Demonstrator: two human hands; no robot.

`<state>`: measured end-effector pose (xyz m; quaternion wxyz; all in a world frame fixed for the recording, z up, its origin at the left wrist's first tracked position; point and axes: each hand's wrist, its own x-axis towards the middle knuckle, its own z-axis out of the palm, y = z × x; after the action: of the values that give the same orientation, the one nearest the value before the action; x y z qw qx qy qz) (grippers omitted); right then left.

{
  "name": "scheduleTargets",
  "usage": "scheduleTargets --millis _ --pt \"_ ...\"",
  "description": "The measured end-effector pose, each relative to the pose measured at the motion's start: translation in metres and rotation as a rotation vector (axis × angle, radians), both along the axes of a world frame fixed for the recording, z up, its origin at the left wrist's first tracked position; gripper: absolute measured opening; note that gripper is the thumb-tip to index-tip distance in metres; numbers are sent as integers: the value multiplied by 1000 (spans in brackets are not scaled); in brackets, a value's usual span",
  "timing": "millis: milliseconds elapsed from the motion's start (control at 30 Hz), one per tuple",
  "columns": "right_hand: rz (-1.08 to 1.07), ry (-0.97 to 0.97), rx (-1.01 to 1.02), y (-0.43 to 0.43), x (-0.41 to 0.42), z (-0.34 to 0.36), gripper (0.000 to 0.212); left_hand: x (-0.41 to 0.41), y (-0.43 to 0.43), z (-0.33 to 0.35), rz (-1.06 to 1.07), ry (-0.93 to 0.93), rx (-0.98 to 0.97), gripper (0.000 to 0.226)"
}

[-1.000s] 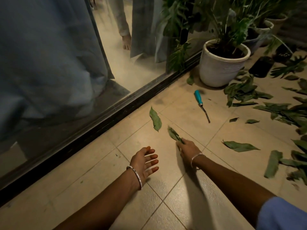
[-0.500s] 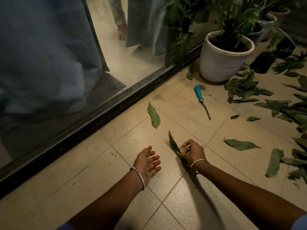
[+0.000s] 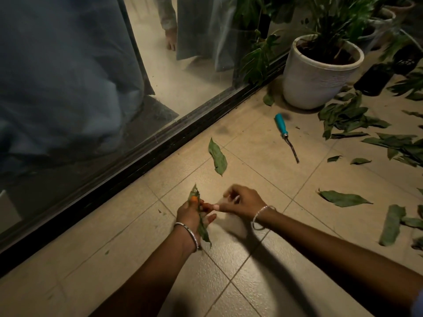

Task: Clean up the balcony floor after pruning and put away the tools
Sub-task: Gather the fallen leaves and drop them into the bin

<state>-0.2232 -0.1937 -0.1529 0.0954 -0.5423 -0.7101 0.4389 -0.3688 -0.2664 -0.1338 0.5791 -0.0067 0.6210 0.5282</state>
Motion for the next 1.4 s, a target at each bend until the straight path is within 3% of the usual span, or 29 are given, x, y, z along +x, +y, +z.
scheduleTargets --millis 67,133,233,333,433,533,667,867,933,1000,1100,1200,1333,1400 --pt "153 -142 119 30 -11 -10 70 -10 -4 2 28 16 -16 31" --pt "189 -180 157 60 -29 -17 78 -20 -9 5 13 22 -22 29" --pt "205 -342 205 99 -48 -27 71 -30 -13 12 -28 -10 -27 28" --pt "354 -563 173 107 -50 -45 64 -37 -15 22 -57 -86 -10 33" --pt "383 -632 334 83 -51 -52 53 -41 -15 25 -62 -137 23 35" --pt "324 -533 477 51 -42 -53 35 -40 -15 22 -56 -160 28 34" --pt "169 -388 450 8 -8 -47 27 -27 -15 19 -83 -154 18 36" --pt "-276 94 433 -49 30 5 12 19 -11 16 -184 -69 18 52" --pt "-270 230 453 -68 36 25 13 39 -8 14 -238 -70 34 60" --pt "-214 265 480 -85 47 37 22 61 -4 13 -292 -107 26 53" --pt "-118 216 444 -103 80 46 39 95 4 13 -288 -146 7 23" --pt "-143 150 410 -106 132 44 44 128 7 12 -293 -137 -13 28" --pt "-318 -175 433 -76 214 9 23 160 3 18 -344 -222 6 29" --pt "-386 -371 316 -54 250 -9 38 169 2 21 -323 -289 12 28"
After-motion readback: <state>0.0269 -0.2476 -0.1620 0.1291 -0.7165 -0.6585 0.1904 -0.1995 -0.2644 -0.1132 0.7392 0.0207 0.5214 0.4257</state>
